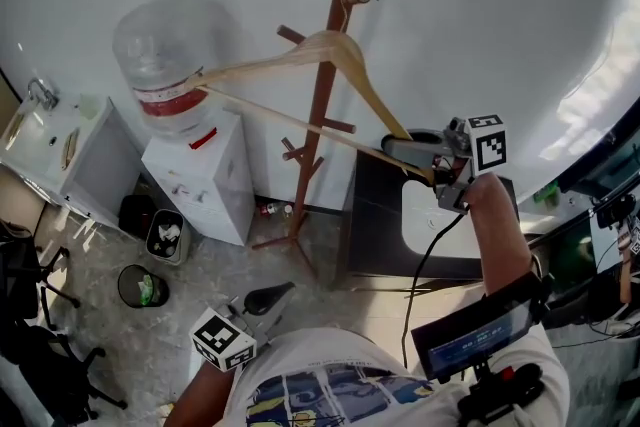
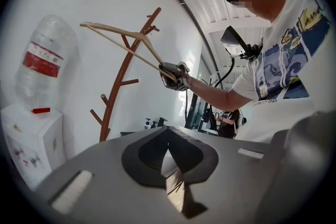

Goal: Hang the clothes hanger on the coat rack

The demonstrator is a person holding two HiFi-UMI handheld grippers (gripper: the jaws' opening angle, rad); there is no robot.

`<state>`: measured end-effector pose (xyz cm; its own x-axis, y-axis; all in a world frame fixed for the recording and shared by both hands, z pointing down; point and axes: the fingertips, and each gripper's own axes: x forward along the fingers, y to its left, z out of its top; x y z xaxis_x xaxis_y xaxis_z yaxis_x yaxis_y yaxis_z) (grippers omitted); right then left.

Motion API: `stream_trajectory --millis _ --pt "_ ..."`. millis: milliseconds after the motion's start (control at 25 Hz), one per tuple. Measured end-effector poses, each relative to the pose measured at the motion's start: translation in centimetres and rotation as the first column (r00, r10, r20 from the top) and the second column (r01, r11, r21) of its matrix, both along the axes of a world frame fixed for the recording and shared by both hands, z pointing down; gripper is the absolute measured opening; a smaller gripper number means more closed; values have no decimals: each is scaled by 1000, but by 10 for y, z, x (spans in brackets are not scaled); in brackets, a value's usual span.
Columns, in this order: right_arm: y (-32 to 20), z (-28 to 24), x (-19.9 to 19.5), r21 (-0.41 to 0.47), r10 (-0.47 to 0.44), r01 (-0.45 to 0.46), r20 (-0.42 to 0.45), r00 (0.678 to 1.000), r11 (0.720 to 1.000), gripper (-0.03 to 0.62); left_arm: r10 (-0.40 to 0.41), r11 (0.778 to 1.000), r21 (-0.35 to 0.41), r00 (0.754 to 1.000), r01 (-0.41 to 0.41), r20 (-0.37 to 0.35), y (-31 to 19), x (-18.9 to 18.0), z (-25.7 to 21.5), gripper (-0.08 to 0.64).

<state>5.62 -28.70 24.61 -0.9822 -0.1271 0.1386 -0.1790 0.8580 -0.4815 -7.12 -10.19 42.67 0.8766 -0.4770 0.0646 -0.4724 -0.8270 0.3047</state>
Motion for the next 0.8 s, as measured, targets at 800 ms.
stream_trajectory --millis 800 --pt "-46 26 24 60 -41 46 -83 996 997 38 -44 999 -32 999 43 -4 -16 31 8 3"
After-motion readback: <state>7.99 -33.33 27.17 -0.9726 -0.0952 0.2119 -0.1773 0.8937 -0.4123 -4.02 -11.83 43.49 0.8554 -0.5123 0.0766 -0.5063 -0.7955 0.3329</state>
